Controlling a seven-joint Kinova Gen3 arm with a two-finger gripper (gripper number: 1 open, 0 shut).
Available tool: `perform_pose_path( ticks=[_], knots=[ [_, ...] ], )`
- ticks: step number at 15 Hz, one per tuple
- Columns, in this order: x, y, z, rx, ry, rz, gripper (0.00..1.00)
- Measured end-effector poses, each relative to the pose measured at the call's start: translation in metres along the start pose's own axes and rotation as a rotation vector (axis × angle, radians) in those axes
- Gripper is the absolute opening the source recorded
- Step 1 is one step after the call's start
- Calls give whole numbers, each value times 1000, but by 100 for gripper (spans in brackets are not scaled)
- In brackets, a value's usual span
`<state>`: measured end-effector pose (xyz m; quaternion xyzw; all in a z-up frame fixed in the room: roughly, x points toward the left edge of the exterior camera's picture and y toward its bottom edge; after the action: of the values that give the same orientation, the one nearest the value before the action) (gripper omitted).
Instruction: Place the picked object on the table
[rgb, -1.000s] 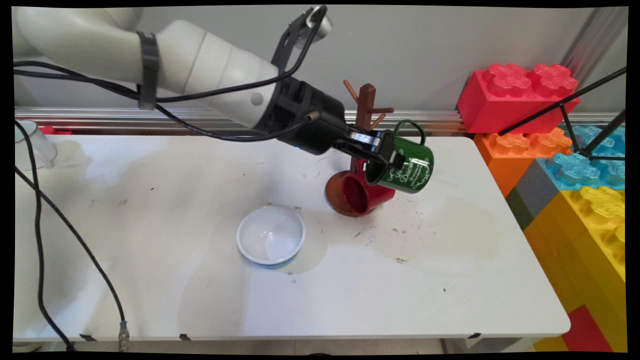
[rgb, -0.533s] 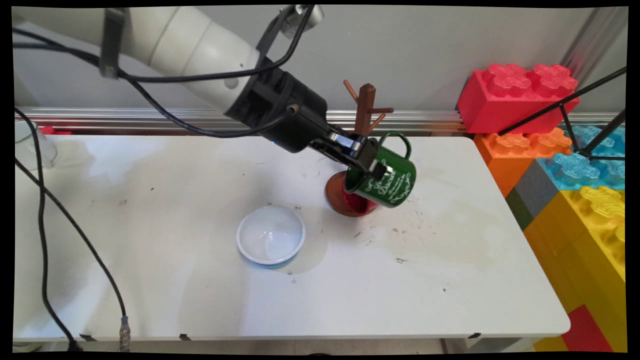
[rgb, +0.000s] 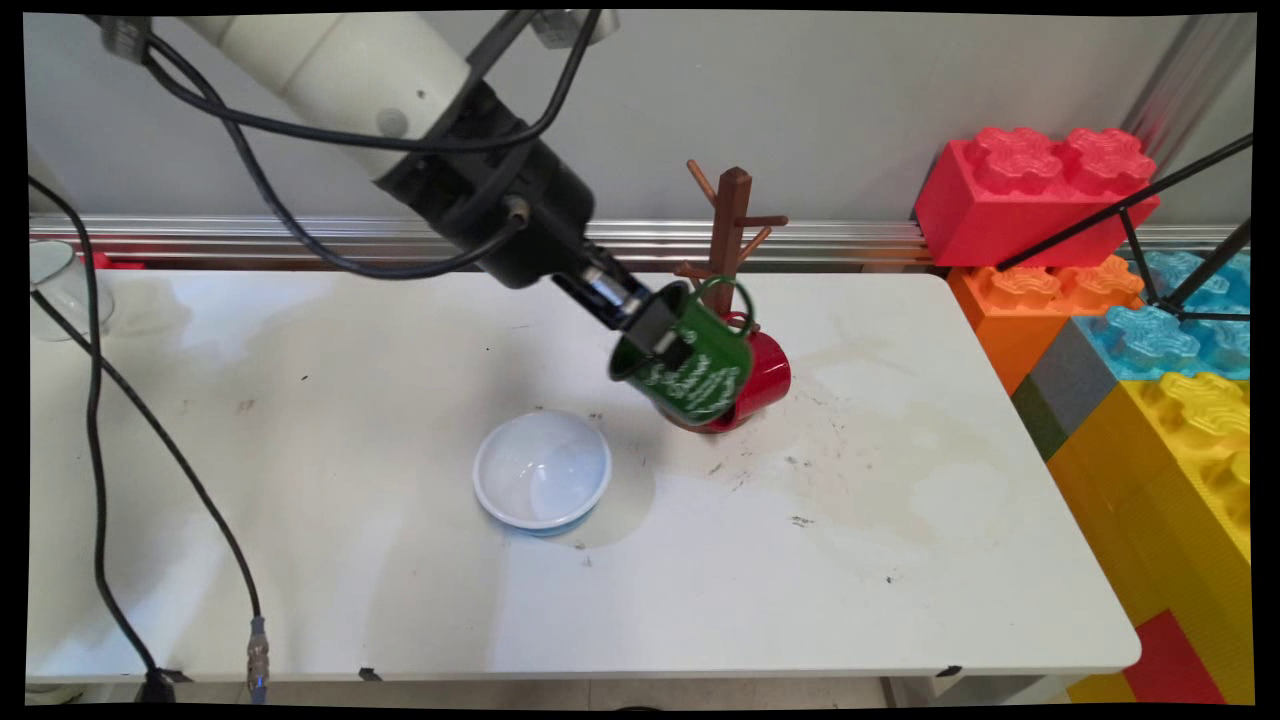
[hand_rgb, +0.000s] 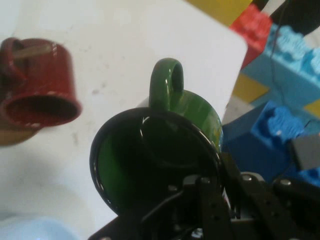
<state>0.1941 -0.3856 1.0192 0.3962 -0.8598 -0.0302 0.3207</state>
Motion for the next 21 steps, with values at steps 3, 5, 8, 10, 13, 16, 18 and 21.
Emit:
perform_pose_path(
  ticks=[3, 5, 8, 10, 13, 16, 18, 21],
  knots=[
    [1, -10, -10, 67, -65, 90, 0],
    [2, -19, -14, 116, -99, 150, 0],
    [2, -35, -16, 187, -147, 233, 0],
    [0, -49, -17, 238, -181, 285, 0],
    [-6, -70, -15, 303, -230, 356, 0],
    [-12, -87, -11, 345, -259, 406, 0],
    [-17, -101, -4, 377, -283, 445, 0],
    [-23, -118, 8, 410, -308, 486, 0]
  ],
)
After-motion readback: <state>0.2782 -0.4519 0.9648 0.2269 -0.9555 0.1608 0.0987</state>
